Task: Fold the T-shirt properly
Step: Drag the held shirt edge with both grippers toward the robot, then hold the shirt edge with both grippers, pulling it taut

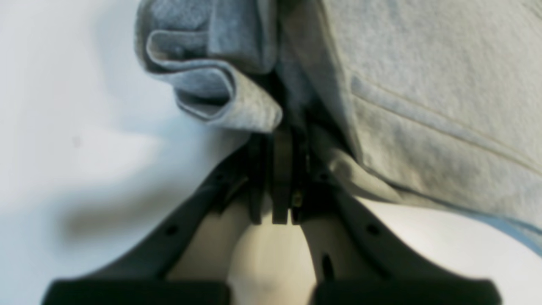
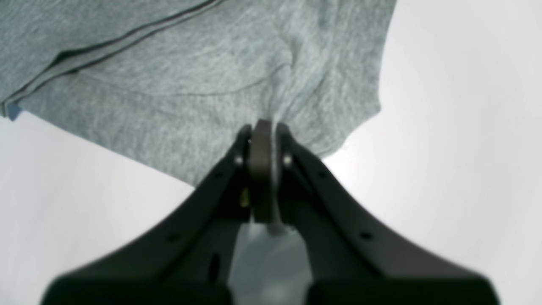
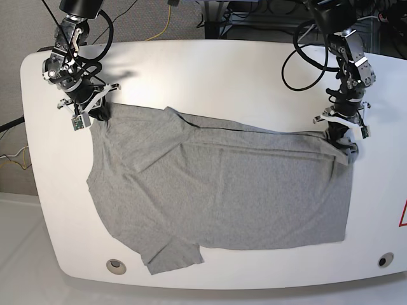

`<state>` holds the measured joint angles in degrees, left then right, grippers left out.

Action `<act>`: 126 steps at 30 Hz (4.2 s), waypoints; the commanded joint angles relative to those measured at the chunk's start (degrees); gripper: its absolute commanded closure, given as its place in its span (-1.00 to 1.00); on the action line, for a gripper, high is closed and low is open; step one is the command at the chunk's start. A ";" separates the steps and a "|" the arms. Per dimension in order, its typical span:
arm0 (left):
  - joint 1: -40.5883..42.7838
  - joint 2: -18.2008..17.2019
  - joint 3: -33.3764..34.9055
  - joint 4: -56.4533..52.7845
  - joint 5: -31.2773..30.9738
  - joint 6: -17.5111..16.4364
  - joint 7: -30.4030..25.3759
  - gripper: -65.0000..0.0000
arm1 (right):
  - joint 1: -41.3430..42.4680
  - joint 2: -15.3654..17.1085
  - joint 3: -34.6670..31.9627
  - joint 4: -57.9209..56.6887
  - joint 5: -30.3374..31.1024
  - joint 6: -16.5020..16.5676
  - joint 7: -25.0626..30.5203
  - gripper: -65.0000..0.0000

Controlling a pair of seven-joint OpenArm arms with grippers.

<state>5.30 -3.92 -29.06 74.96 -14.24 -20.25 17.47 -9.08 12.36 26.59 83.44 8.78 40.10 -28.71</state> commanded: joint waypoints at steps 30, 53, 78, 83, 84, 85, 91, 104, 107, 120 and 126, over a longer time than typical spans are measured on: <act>13.64 4.23 0.09 11.94 0.31 -0.19 1.12 0.97 | -1.69 4.56 5.45 -1.72 -1.17 -0.10 1.50 1.00; 21.29 2.30 -0.26 13.53 0.31 -0.19 1.12 0.97 | -6.96 5.44 7.21 -3.39 -1.08 -0.10 1.68 1.00; 28.24 1.68 -0.26 13.53 0.31 -0.36 1.12 0.97 | -9.25 5.44 11.08 -3.57 -1.61 -0.10 1.68 1.00; 28.94 -0.08 -0.26 13.35 0.31 -0.36 1.12 0.97 | -10.04 5.62 11.17 -3.48 -1.70 -0.10 1.68 1.00; 29.03 -0.08 -0.26 13.35 0.31 -0.36 1.12 0.97 | -10.57 5.88 11.17 -3.39 -1.70 -0.10 1.68 1.00; 29.03 -0.16 -0.35 13.44 0.31 -0.36 1.12 0.97 | -10.92 6.32 11.17 -3.31 -1.70 -0.10 1.68 1.00; 29.21 -0.87 -0.35 13.26 0.31 -0.36 1.12 0.97 | -11.36 6.32 11.17 -3.48 -1.61 -0.10 1.68 1.00; 31.05 -0.60 -0.17 13.26 0.31 -0.28 1.12 0.97 | -12.94 5.00 11.17 -3.22 -1.70 -0.10 1.68 1.00; 31.84 -0.60 -0.08 13.26 0.31 -0.28 1.12 0.97 | -13.12 4.65 11.17 -3.22 -1.70 -0.10 1.68 1.00; 33.60 -0.60 0.00 13.17 0.39 -0.36 1.12 0.97 | -13.91 2.98 11.17 -3.13 -1.70 -0.10 1.68 1.00; 34.04 -0.69 0.00 13.26 2.68 -0.45 1.12 0.97 | -14.26 2.80 11.17 -3.13 -1.70 -0.10 1.68 1.00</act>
<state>37.17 -4.51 -29.10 89.49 -18.65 -23.03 8.93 -21.80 15.40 38.02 80.95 12.03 39.94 -20.14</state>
